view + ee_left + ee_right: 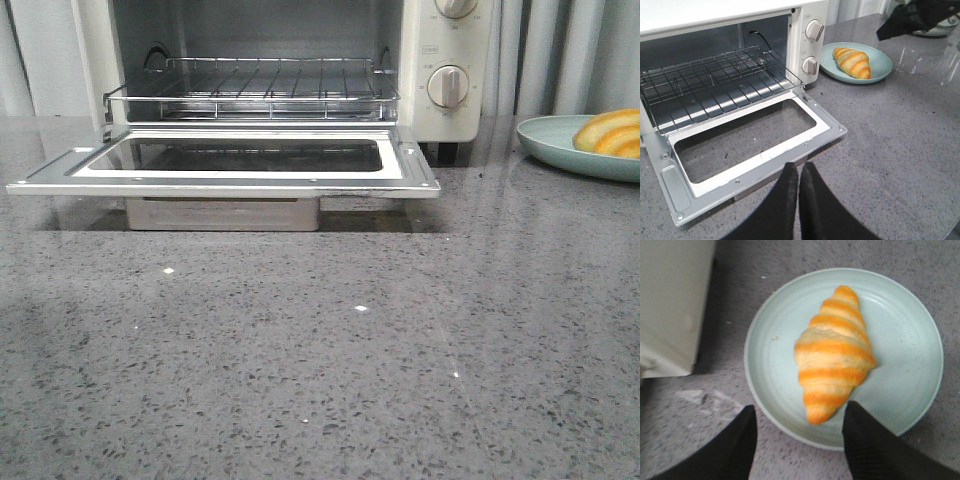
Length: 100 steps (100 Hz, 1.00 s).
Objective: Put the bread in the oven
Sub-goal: 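Grasp the striped croissant on the blue plate with the right gripper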
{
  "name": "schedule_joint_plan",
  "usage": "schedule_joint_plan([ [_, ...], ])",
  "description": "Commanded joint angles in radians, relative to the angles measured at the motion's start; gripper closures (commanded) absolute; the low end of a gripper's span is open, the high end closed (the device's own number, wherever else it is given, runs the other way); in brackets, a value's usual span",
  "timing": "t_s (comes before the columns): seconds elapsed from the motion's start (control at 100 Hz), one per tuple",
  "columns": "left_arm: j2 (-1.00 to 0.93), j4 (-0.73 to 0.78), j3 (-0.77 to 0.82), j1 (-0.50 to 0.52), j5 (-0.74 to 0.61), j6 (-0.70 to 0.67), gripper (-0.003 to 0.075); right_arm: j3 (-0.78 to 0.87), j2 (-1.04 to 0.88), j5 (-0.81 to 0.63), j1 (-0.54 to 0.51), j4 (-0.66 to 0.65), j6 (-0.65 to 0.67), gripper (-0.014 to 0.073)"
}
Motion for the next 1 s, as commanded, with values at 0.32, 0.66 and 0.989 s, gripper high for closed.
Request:
schedule_joint_plan([
  [0.32,-0.014,-0.018,0.01,-0.002,-0.058,0.0,0.0741,-0.137,0.194,-0.006,-0.009,-0.105,0.144,0.0245],
  [0.66,-0.014,-0.018,0.01,-0.002,-0.066,0.0,0.0741,-0.137,0.303,0.011,-0.009,-0.144,0.179,0.0245],
  [0.989,-0.014,-0.018,0.01,-0.002,-0.066,0.0,0.0741,-0.137,0.365,0.041,-0.009,-0.144,0.179,0.0452],
])
